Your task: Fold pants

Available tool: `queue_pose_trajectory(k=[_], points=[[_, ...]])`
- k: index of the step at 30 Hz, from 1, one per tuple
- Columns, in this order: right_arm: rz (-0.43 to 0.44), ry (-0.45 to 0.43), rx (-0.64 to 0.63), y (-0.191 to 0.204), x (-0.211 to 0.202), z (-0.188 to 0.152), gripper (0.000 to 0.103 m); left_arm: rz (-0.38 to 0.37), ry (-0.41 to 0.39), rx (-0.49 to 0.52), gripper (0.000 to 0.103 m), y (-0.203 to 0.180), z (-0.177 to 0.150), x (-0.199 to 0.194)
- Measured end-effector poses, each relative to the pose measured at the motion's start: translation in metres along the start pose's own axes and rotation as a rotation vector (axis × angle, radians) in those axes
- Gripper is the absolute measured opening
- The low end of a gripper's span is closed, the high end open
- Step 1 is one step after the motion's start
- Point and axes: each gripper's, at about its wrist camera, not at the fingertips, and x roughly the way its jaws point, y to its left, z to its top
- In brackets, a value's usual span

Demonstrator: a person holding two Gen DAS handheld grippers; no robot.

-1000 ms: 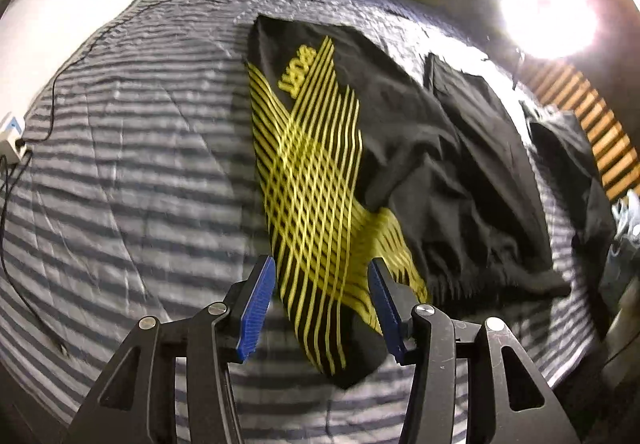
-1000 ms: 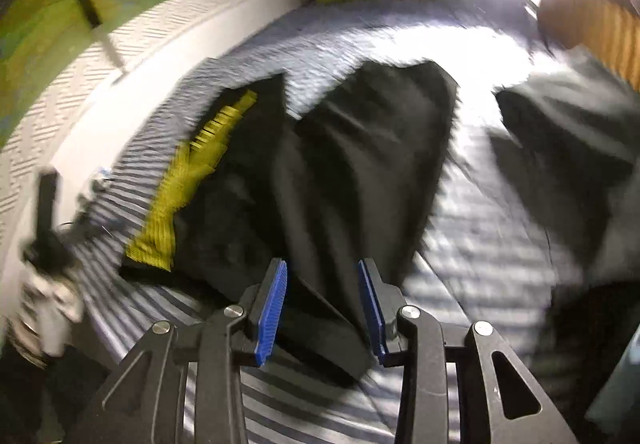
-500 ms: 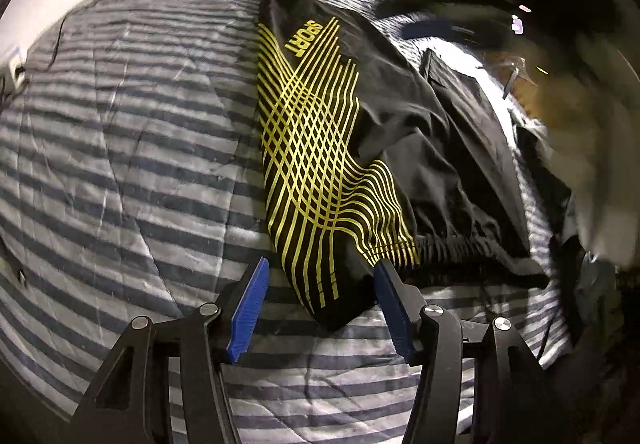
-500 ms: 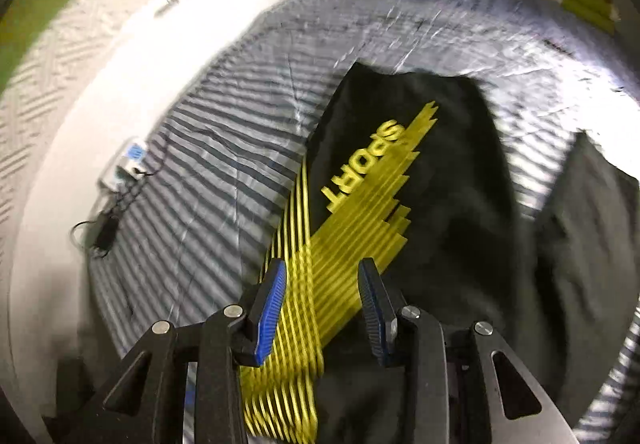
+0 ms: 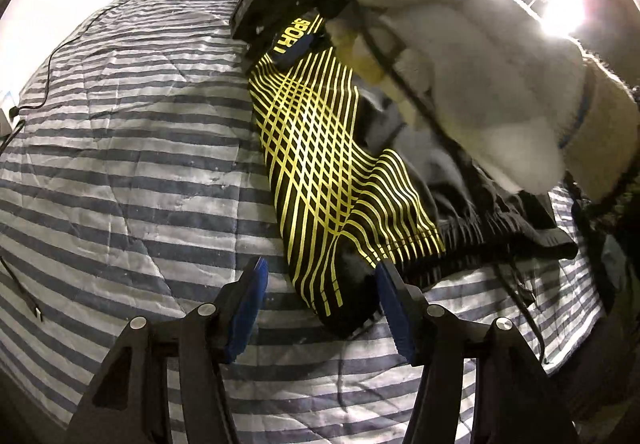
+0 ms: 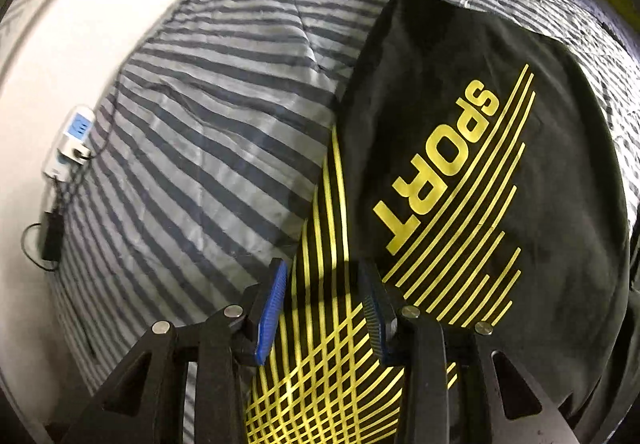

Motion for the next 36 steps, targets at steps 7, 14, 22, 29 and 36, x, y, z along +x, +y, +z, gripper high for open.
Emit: queue_pose_trajectory(k=[7,14,22,29,36], points=[[-0.016,-0.02,-0.015,0.0,-0.008,0.002,0.002,0.014,0.004,0.049,0.018,-0.008,-0.006,0.001],[0.044,-0.06,-0.007,0.012,-0.03,0.013,0.002,0.025,-0.082,0.067,0.012,0.0,-0.019,-0.03],[0.192,-0.013,-0.079,0.054,-0.014,0.026,0.019,-0.003,-0.052,-0.053,0.035,0.034,-0.023,-0.041],[0.117,-0.172,-0.083,0.005,-0.101,-0.04,0.019,0.016,-0.083,-0.063,0.055,0.036,-0.015,-0.049],[-0.115,-0.233,0.153,-0.139,-0.165,-0.24,0.019,0.044,-0.034,0.004,0.056,0.024,-0.017,-0.035]])
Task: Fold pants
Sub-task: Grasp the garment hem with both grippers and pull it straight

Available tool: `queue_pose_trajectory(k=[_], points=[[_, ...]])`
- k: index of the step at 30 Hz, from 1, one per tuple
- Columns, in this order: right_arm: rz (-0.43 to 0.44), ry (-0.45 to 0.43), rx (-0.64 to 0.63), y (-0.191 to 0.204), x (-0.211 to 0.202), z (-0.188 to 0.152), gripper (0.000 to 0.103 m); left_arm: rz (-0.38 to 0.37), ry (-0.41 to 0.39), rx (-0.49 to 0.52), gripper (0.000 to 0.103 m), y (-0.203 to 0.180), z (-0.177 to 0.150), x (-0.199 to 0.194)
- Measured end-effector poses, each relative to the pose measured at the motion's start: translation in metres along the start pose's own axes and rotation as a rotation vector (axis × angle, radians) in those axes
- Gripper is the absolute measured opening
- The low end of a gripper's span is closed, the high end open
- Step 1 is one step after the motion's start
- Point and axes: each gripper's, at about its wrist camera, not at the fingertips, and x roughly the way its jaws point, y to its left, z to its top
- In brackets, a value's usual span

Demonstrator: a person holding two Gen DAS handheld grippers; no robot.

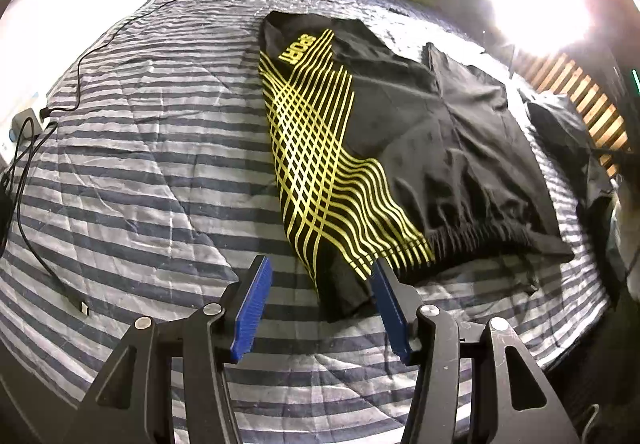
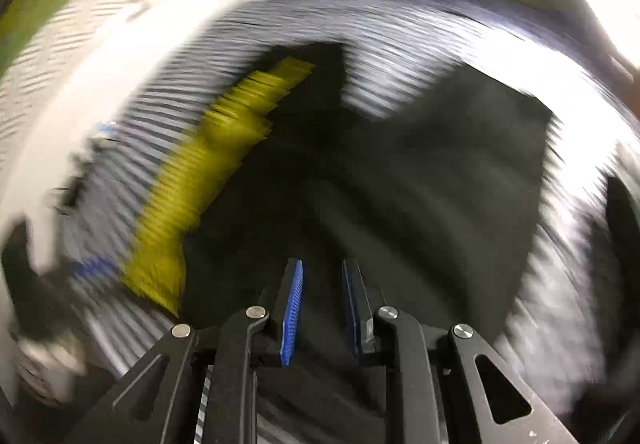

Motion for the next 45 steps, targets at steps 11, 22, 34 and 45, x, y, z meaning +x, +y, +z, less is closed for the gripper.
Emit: queue_pose_trajectory(k=[11,22,34,45], points=[[0.326,0.044,0.432,-0.108,0.013,-0.118,0.043,-0.068,0.04,-0.245,0.073,0.04,0.011,0.019],[0.438,0.021,0.473,-0.11,0.006,-0.131,0.045,-0.009,0.077,-0.202,0.023,0.004,0.022,0.048],[0.327,0.012,0.359,-0.093,-0.018,-0.115,0.009,0.003,0.017,-0.198,0.008,0.006,0.029,0.02],[0.19,0.022,0.279,-0.089,-0.026,-0.119,0.015,0.169,-0.038,-0.046,0.011,-0.027,0.037,0.003]])
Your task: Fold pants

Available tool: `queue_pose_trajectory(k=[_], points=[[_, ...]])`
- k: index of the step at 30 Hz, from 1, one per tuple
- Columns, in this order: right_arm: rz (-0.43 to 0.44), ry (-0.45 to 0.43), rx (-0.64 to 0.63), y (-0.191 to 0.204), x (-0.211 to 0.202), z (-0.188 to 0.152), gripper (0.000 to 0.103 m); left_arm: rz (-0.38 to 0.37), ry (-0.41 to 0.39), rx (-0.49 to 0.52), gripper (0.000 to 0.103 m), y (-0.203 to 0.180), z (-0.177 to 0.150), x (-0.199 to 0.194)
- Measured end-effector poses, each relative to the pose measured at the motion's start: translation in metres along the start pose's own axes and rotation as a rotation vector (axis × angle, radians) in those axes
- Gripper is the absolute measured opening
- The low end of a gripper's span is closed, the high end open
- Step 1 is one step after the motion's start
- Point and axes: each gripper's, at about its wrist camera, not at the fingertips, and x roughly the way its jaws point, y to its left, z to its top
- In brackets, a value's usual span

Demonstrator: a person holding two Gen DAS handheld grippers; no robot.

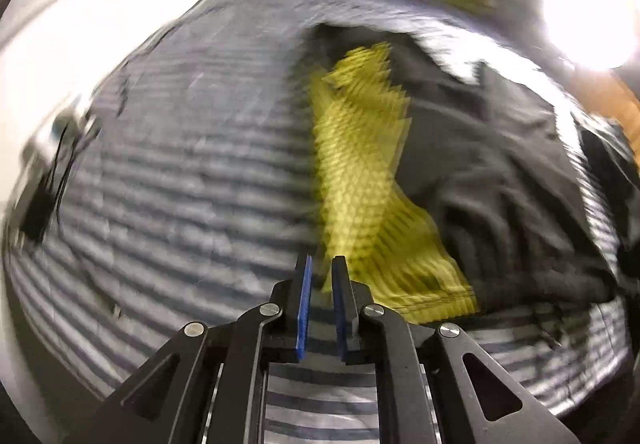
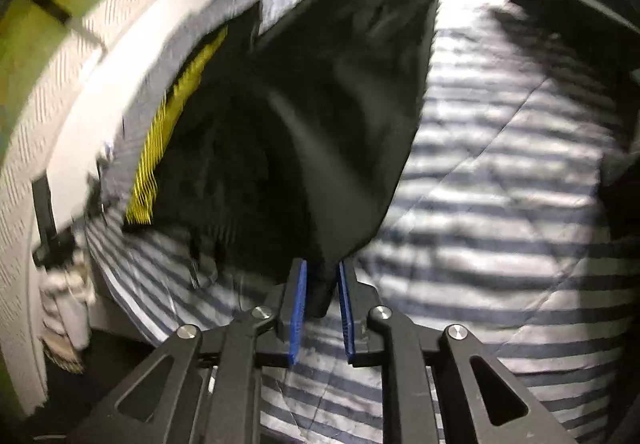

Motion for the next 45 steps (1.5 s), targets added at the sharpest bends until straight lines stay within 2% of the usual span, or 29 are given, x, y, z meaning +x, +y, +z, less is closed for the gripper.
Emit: queue_pose_trajectory(k=[2,4,5,6,8,9,12,15,21,23,27,28,30,31,32,35,37,40,45], points=[[-0.016,-0.055,0.013,-0.007,-0.014,0.012,0.015,-0.054,-0.024,0.08,0.017,-0.037,0.006,-0.009],[-0.042,-0.107,0.018,-0.011,-0.027,0.029,0.015,-0.117,-0.037,0.182,0.035,-0.08,0.01,-0.014],[-0.045,-0.128,0.017,-0.014,-0.031,0.038,0.016,-0.154,-0.041,0.238,0.05,-0.106,0.012,-0.014],[-0.044,-0.148,0.015,-0.017,-0.035,0.049,0.016,-0.186,-0.046,0.283,0.059,-0.129,0.011,-0.017],[-0.045,-0.167,0.02,-0.024,-0.037,0.072,0.028,-0.265,-0.048,0.38,0.062,-0.179,0.008,-0.018],[-0.045,-0.177,0.03,-0.03,-0.037,0.085,0.03,-0.297,-0.037,0.435,0.063,-0.206,0.004,-0.016],[-0.043,-0.196,0.062,-0.055,-0.035,0.122,0.03,-0.344,-0.01,0.567,0.067,-0.272,-0.014,-0.006],[0.001,-0.196,0.114,-0.081,-0.026,0.151,0.03,-0.373,0.014,0.66,0.067,-0.318,-0.033,0.004],[0.048,-0.185,0.149,-0.11,-0.008,0.2,0.031,-0.354,0.045,0.773,0.068,-0.345,-0.06,0.033],[0.061,-0.189,0.161,-0.115,-0.006,0.212,0.038,-0.363,0.066,0.793,0.073,-0.347,-0.065,0.041],[0.089,-0.197,0.204,-0.127,0.01,0.244,0.039,-0.338,0.059,0.862,0.076,-0.358,-0.078,0.057],[0.093,-0.197,0.209,-0.127,0.013,0.247,0.039,-0.352,0.055,0.854,0.074,-0.358,-0.077,0.058],[0.108,-0.191,0.226,-0.131,0.025,0.26,0.039,-0.377,0.07,0.824,0.05,-0.357,-0.07,0.061],[0.104,-0.188,0.239,-0.133,0.03,0.265,0.039,-0.385,0.076,0.806,0.043,-0.354,-0.065,0.062],[0.103,-0.183,0.255,-0.136,0.038,0.27,0.039,-0.387,0.078,0.79,0.028,-0.351,-0.061,0.063],[0.13,-0.162,0.314,-0.148,0.061,0.284,0.039,-0.432,0.11,0.735,0.011,-0.341,-0.047,0.064],[0.145,-0.158,0.347,-0.153,0.073,0.292,0.039,-0.46,0.123,0.703,0.007,-0.335,-0.041,0.064],[0.158,-0.163,0.384,-0.158,0.087,0.303,0.039,-0.504,0.135,0.665,0.006,-0.326,-0.036,0.059],[0.231,-0.184,0.48,-0.168,0.102,0.317,0.037,-0.551,0.127,0.619,0.005,-0.31,-0.028,0.049]])
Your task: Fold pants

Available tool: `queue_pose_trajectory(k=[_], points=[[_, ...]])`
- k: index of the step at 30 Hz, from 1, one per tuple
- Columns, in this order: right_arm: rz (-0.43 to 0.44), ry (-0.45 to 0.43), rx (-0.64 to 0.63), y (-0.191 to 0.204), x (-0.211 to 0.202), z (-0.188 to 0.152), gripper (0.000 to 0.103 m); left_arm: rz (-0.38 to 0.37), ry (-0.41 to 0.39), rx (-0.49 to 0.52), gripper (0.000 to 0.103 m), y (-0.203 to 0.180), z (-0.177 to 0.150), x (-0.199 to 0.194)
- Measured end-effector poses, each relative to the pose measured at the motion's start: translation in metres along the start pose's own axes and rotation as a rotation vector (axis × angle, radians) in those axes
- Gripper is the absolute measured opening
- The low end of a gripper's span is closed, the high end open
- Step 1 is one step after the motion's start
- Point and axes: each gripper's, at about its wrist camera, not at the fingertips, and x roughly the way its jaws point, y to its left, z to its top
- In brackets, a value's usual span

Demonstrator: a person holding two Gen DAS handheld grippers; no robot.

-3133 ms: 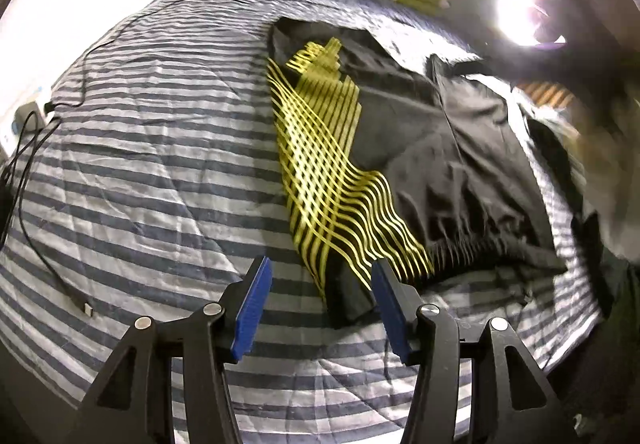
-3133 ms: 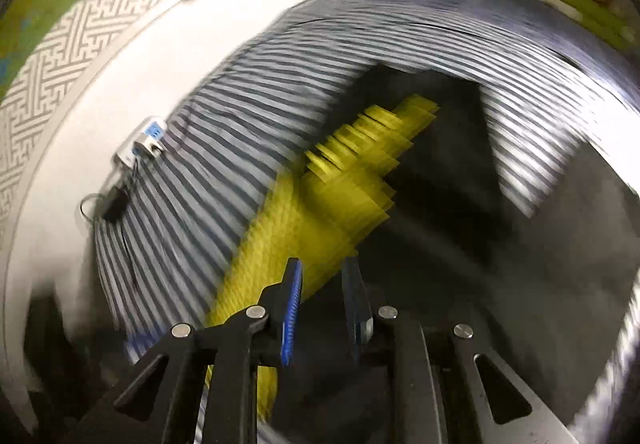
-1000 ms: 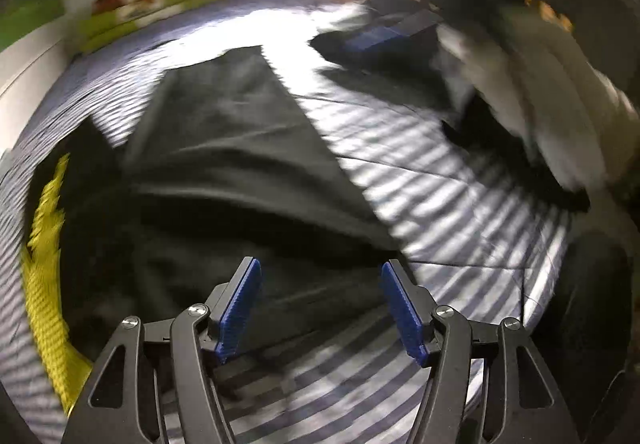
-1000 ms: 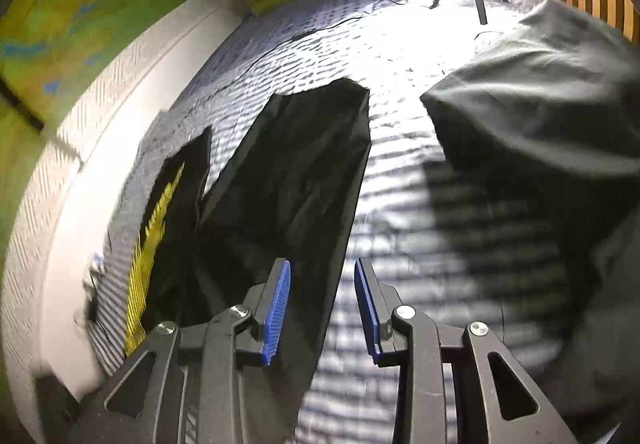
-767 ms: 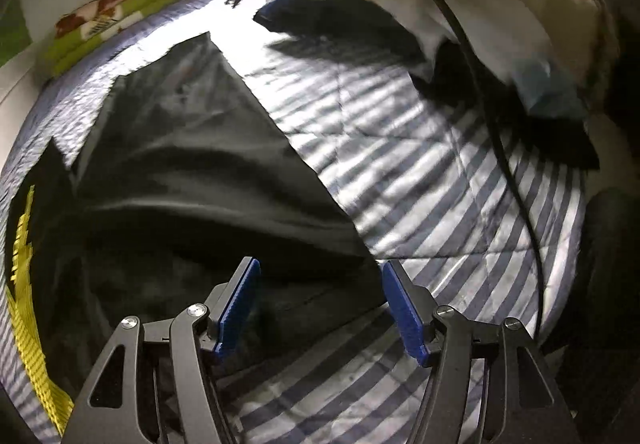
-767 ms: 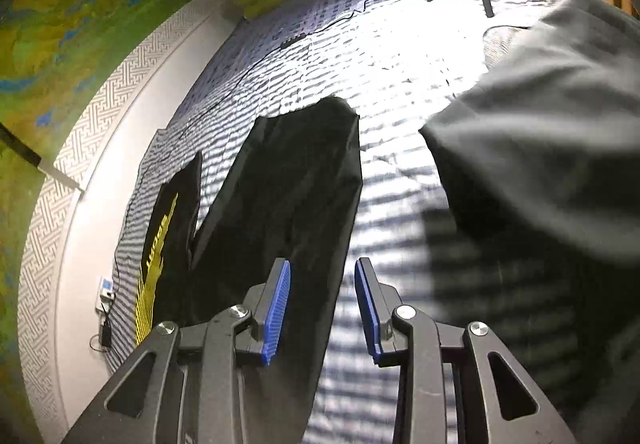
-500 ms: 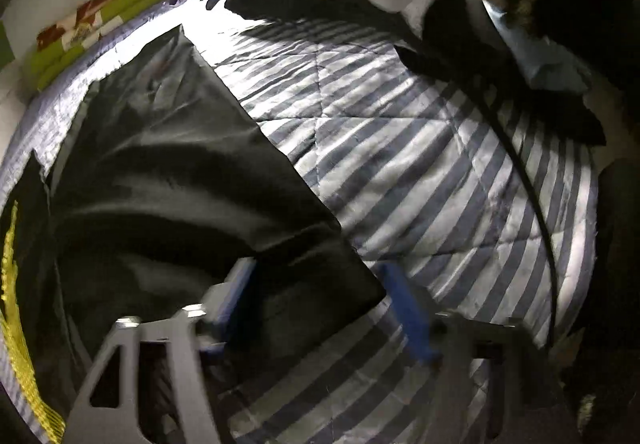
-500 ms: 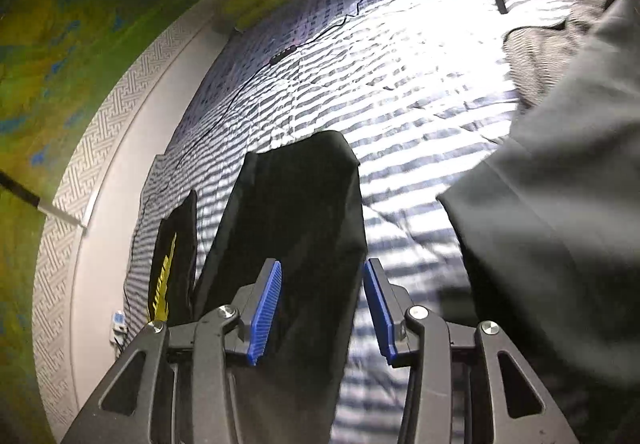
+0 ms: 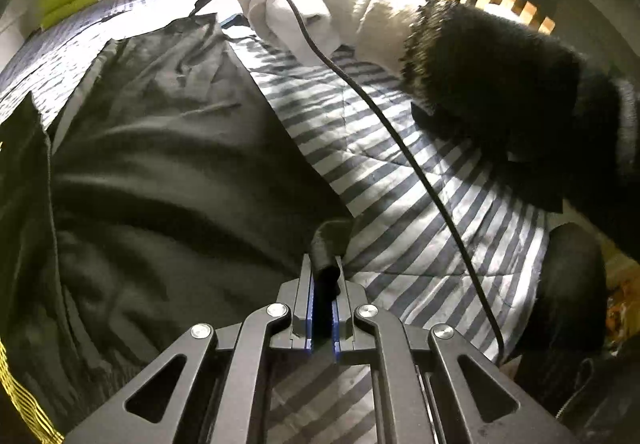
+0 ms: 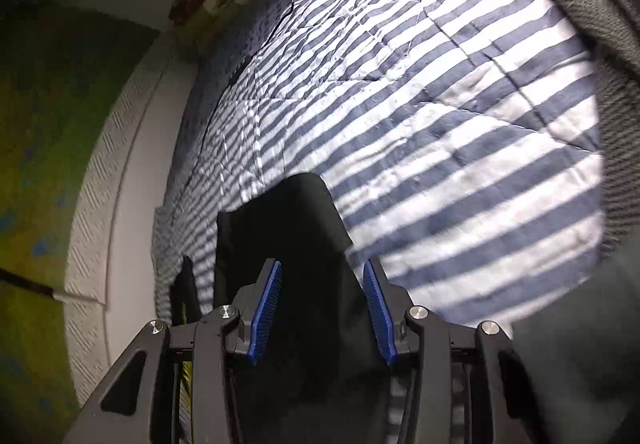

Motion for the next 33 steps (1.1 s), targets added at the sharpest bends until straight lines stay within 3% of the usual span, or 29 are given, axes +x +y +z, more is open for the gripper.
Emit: queue_pose_trajectory(k=[2,4,7,13,20,26,33], points=[[0.006,-0.016,0.009,0.004,0.001,0.003,0.016,-0.012,-0.013,-0.018,0.005,0.005,-0.003,-0.009],[0.0,-0.027,-0.015,0.015,-0.001,0.004,0.009,-0.019,-0.027,-0.037,0.005,0.01,-0.005,-0.017],[-0.084,-0.091,-0.111,0.043,-0.012,0.005,0.003,-0.044,-0.048,-0.083,0.005,0.02,-0.007,-0.03],[-0.284,-0.181,-0.277,0.105,-0.026,-0.001,0.002,-0.123,-0.137,-0.167,0.005,0.033,-0.007,-0.07],[-0.32,-0.207,-0.429,0.196,-0.021,-0.021,0.002,-0.073,-0.235,-0.259,0.005,0.07,-0.037,-0.124],[-0.326,-0.177,-0.565,0.284,0.033,-0.058,0.002,0.018,-0.262,-0.453,0.005,0.141,-0.097,-0.154],[-0.335,-0.093,-0.708,0.37,0.142,-0.122,0.002,0.08,-0.289,-0.59,0.005,0.194,-0.161,-0.178]])
